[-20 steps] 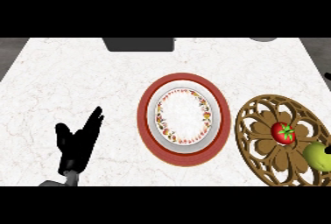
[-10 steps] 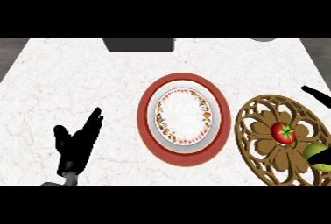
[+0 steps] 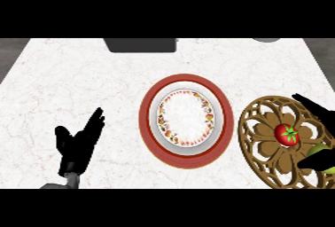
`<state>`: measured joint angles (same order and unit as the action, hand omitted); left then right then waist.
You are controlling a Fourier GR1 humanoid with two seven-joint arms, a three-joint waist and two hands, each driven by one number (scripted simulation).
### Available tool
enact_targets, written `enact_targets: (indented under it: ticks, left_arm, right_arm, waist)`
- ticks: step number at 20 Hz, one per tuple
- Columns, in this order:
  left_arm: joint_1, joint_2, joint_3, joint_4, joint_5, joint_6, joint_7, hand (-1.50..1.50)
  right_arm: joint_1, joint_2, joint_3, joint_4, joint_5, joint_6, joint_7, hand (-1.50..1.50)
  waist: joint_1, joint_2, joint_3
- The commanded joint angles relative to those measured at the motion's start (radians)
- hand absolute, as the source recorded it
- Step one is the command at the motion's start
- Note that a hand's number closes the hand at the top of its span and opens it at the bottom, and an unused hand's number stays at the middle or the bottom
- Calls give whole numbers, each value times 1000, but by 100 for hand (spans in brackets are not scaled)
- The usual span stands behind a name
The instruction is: Pick the tomato from the placemat and place it in the plate
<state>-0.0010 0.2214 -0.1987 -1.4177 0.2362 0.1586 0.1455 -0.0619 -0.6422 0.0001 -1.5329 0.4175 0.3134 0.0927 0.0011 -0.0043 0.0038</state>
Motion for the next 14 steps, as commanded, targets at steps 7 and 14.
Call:
enact_targets:
  ticks: [7, 14]
  left_arm:
    - [7, -38, 47, 39, -31, -54, 11, 0]
    - [23, -23, 68, -91, -33, -69, 118, 0]
  right_arm:
    - [-50, 80, -24, 115, 143, 14, -46, -150]
    - [-180, 124, -4, 309, 236, 17, -82, -150]
  waist:
    - [0, 4, -4]
    - [6, 5, -4]
